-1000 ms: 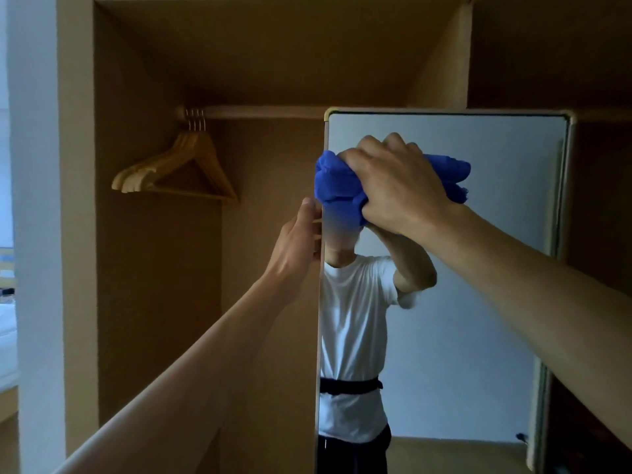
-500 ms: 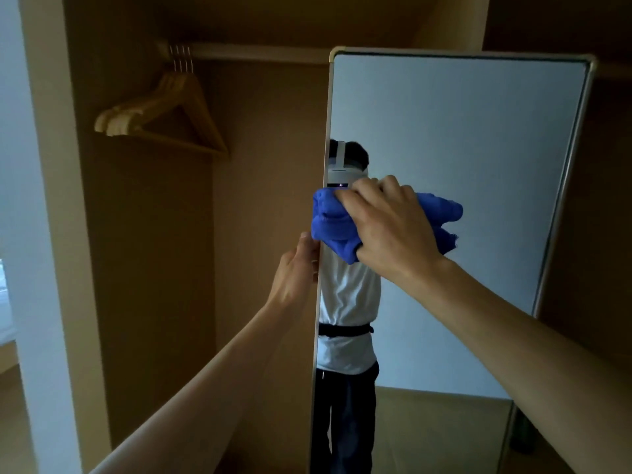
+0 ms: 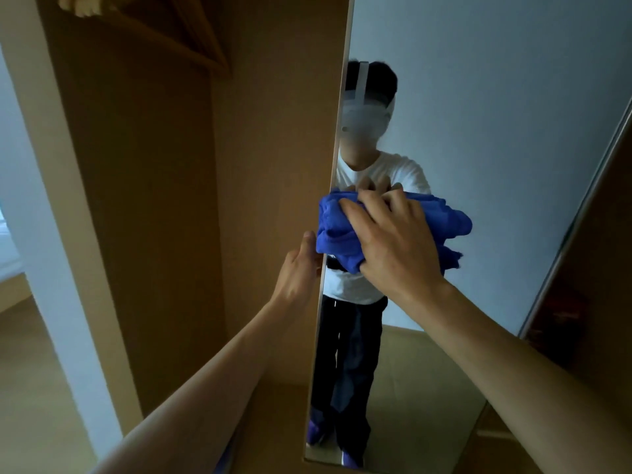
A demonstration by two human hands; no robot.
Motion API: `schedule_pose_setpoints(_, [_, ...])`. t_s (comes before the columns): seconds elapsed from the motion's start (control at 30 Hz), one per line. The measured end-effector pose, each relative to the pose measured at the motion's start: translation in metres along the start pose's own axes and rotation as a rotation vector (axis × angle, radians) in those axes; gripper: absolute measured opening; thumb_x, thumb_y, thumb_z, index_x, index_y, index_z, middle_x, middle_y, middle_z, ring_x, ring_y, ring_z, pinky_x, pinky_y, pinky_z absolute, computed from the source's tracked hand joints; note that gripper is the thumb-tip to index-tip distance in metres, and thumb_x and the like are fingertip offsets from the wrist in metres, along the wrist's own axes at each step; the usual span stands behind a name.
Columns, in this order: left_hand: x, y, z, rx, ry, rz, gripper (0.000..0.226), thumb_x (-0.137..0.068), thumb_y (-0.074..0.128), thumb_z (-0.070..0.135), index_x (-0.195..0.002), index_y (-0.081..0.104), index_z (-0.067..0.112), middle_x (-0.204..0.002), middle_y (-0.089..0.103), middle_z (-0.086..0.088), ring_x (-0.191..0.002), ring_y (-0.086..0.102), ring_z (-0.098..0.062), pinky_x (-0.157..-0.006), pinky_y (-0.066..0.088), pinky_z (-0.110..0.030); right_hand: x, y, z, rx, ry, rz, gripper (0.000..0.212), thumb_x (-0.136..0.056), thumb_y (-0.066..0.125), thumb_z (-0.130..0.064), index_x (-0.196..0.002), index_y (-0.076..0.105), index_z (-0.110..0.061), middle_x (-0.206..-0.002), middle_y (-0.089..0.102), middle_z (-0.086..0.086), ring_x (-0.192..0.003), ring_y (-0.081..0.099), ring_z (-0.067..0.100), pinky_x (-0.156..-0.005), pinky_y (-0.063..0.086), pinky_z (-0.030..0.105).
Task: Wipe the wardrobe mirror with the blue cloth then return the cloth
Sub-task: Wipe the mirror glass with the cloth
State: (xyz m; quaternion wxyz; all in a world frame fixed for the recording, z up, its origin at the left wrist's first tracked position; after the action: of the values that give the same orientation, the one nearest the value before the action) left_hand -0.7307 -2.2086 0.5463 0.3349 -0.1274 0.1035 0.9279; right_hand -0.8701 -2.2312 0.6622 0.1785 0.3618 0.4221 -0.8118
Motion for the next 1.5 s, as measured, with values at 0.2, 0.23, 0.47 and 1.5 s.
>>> schedule_pose_setpoints(0.2, [0.019,-0.002,-0.047,0.019,-0.066,-0.026,0.056,-0.111,0.023,0.044,-0.09,0.073,0.059,-0.101,0.077,0.018,-0.098,0.071,-0.002,-0.086,0.051,-0.029,0.036,0.031,-0.018,-0.04,0.0,-0.017,0.06,-0.078,0.072,-0.021,-0.135,0.053,-0.017,-0.136,0.056,0.008,-0.109,0.053,0.033,-0.092,0.041,0.046])
schedule_pose_setpoints(0.23, [0.023,-0.003,-0.057,0.032,-0.095,-0.017,0.056,-0.111,0.023,0.046,-0.09,0.073,0.06,-0.101,0.076,0.021,-0.099,0.07,0.002,-0.087,0.049,-0.028,0.042,0.037,-0.021,-0.05,-0.003,-0.027,0.062,-0.077,0.073,-0.021,-0.135,0.053,-0.017,-0.136,0.056,0.008,-0.11,0.053,0.034,-0.093,0.041,0.046])
schedule_pose_setpoints(0.47, [0.048,-0.02,-0.127,0.066,-0.215,0.085,0.059,-0.109,0.027,0.05,-0.083,0.079,0.042,-0.093,0.078,0.016,-0.098,0.072,-0.005,-0.092,0.055,-0.027,0.103,0.082,-0.052,-0.107,-0.037,-0.101,0.067,-0.075,0.077,-0.019,-0.137,0.053,-0.014,-0.133,0.058,0.01,-0.111,0.055,0.035,-0.093,0.044,0.047])
schedule_pose_setpoints(1.5, [0.116,-0.054,-0.361,-0.087,-0.411,0.195,0.044,-0.104,0.033,0.055,-0.087,0.073,0.047,-0.098,0.074,0.02,-0.093,0.068,0.004,-0.082,0.049,-0.022,0.313,0.258,-0.164,-0.153,0.01,-0.147,0.042,-0.099,0.059,-0.025,-0.141,0.054,-0.02,-0.135,0.058,0.008,-0.113,0.05,0.03,-0.098,0.037,0.043])
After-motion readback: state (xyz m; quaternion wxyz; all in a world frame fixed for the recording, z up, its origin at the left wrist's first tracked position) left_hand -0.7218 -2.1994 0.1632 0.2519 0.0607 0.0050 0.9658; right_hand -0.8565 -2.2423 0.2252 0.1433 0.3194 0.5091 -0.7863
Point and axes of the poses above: each hand's wrist, its own x-axis away from the middle knuckle, its own y-axis out of the palm, z = x × y, the point moved 10 cm from there along -x, towards the middle knuckle
